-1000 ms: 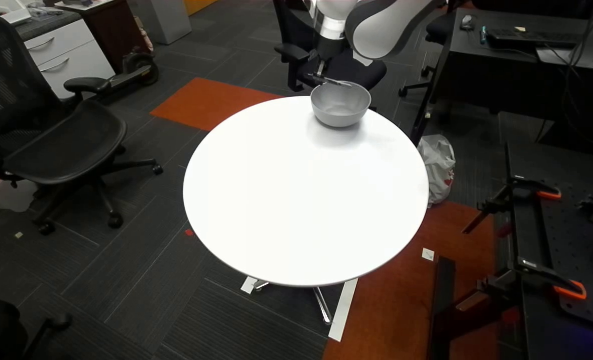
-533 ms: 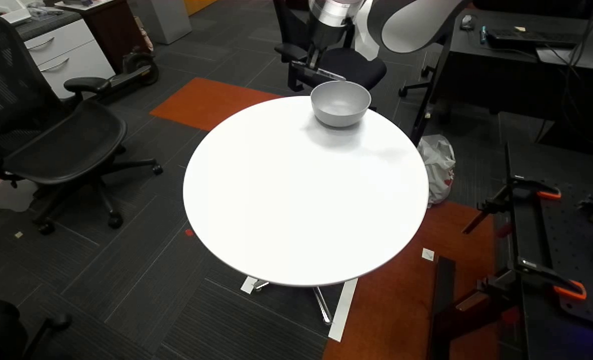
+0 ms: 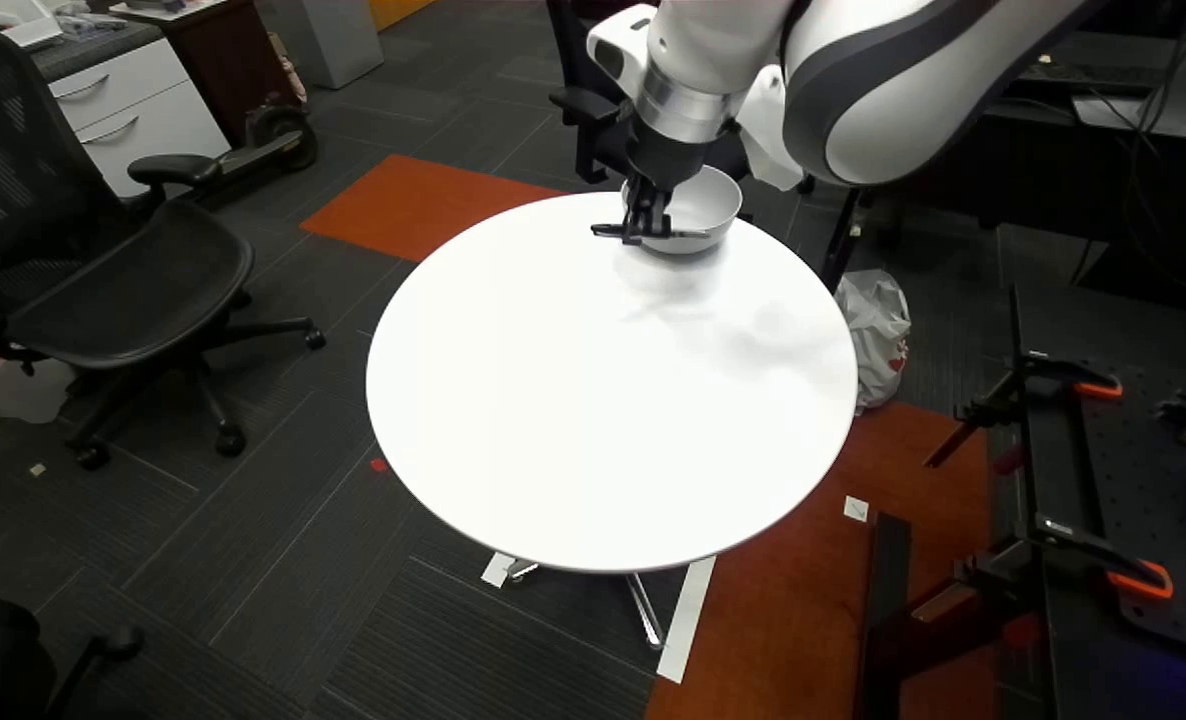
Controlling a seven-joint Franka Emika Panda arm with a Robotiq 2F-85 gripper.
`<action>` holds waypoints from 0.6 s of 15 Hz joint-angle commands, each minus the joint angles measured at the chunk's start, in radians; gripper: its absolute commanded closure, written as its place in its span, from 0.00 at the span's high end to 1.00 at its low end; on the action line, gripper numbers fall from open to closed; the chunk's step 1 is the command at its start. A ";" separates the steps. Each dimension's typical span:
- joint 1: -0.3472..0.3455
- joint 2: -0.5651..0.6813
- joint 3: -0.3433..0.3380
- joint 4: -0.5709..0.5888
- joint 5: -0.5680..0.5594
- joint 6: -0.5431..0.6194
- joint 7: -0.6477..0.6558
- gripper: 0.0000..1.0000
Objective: Move the marker to the left, put it in the bowl, then put it back on the table
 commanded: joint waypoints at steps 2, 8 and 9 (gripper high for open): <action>-0.122 0.035 0.119 -0.062 0.023 0.065 -0.282 0.04; -0.305 0.130 0.270 -0.032 0.043 0.047 -0.679 0.04; -0.318 0.139 0.279 -0.029 0.049 0.042 -0.726 0.04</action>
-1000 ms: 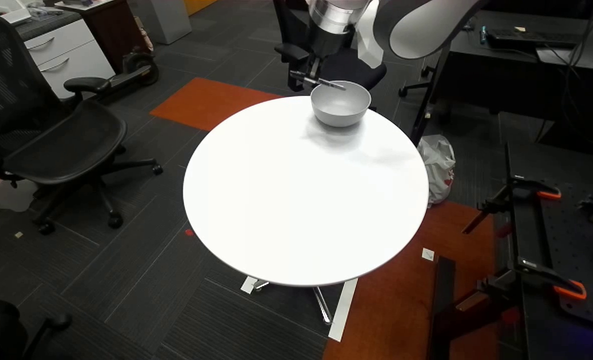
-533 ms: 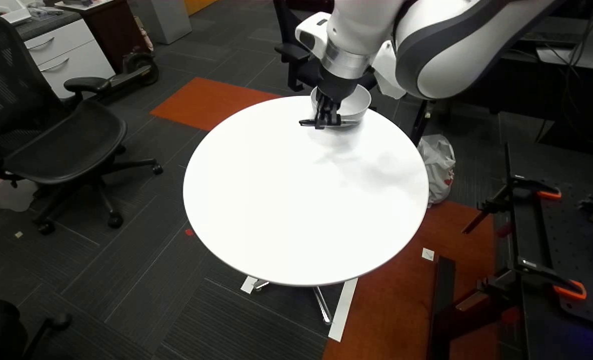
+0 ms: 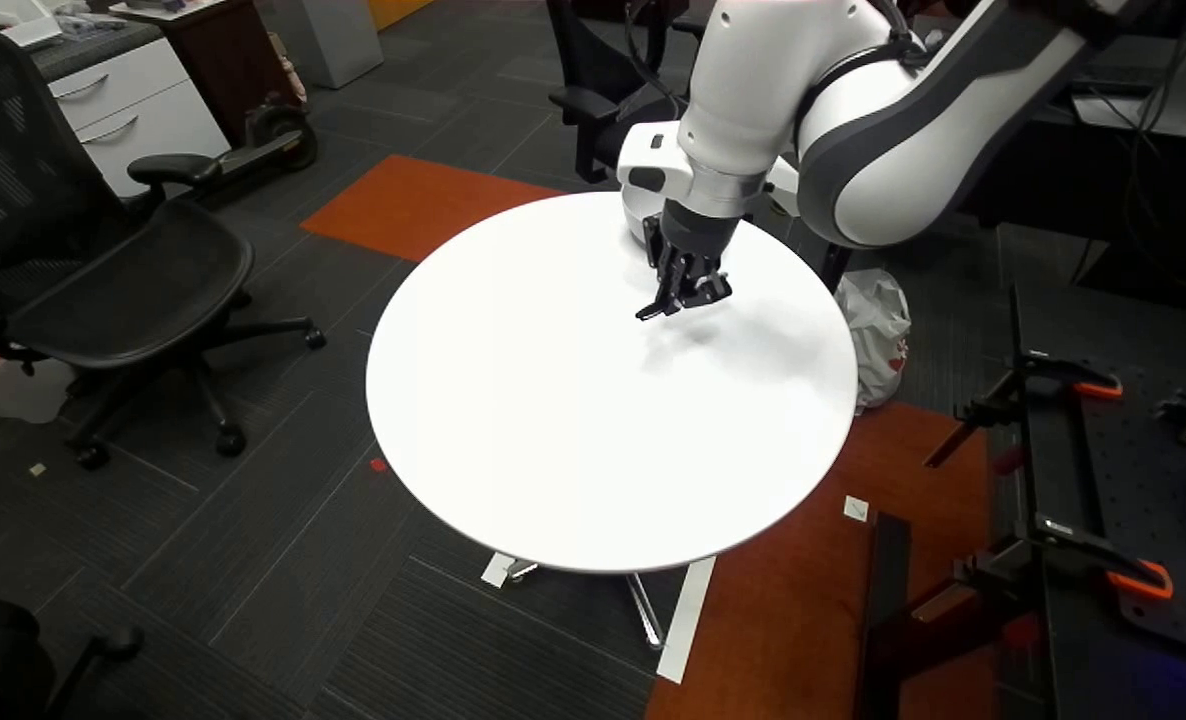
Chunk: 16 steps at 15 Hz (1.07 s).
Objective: Move the marker to the left, put it in the bowl, then put it back on the table
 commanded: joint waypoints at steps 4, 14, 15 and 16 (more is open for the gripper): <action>-0.073 0.044 0.056 0.030 0.054 -0.015 -0.265 0.41; -0.044 0.004 0.031 0.019 0.085 0.008 -0.301 1.00; -0.047 0.002 0.035 0.020 0.089 0.008 -0.303 1.00; -0.047 0.000 0.035 0.021 0.090 0.007 -0.303 1.00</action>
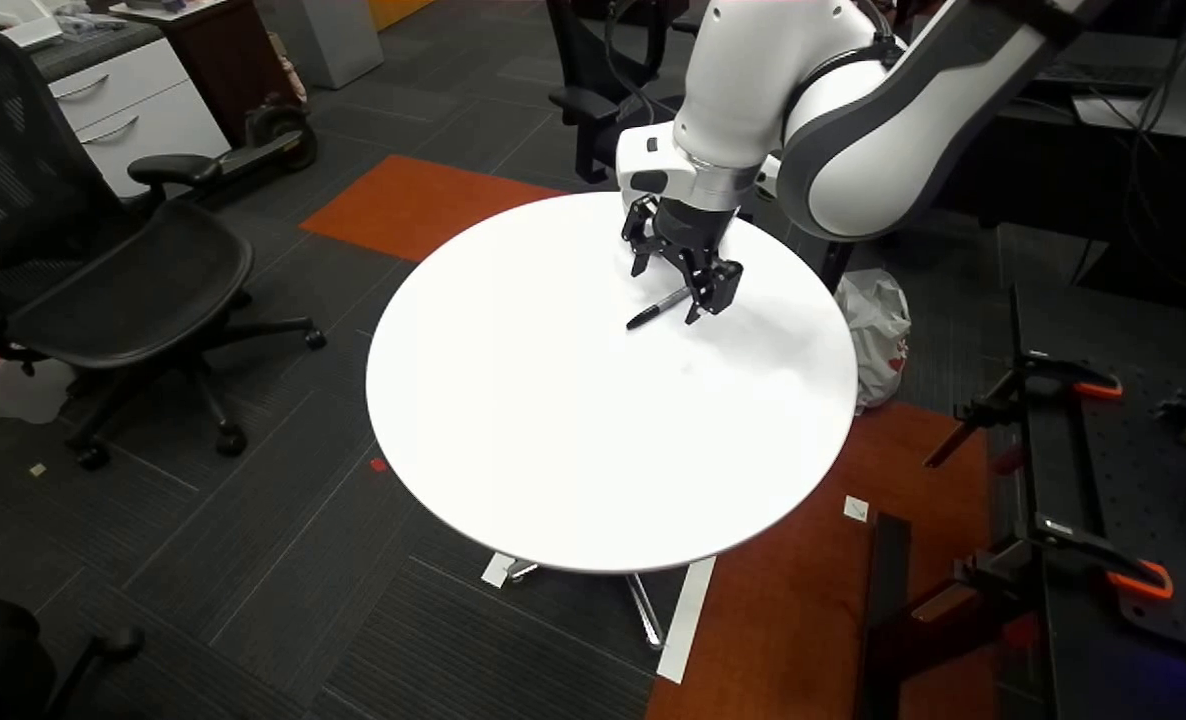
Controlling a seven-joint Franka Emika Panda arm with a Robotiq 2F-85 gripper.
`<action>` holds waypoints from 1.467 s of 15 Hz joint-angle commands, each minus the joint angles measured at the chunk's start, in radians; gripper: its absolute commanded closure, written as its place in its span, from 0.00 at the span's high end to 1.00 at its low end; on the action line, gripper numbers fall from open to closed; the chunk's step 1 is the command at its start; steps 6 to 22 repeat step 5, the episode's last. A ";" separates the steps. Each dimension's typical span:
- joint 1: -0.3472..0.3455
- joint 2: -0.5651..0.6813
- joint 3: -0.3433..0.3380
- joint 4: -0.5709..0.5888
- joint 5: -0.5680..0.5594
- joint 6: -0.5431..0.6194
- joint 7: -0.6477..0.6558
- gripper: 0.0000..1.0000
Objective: Move the marker to the left, put it in the bowl, then put it back on the table
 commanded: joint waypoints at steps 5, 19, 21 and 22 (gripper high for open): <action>0.022 -0.008 -0.018 0.000 0.029 0.002 -0.015 1.00; 0.022 -0.008 -0.018 0.000 0.029 0.002 -0.015 1.00; 0.022 -0.008 -0.018 0.000 0.029 0.002 -0.015 1.00; 0.022 -0.008 -0.018 0.000 0.029 0.002 -0.015 1.00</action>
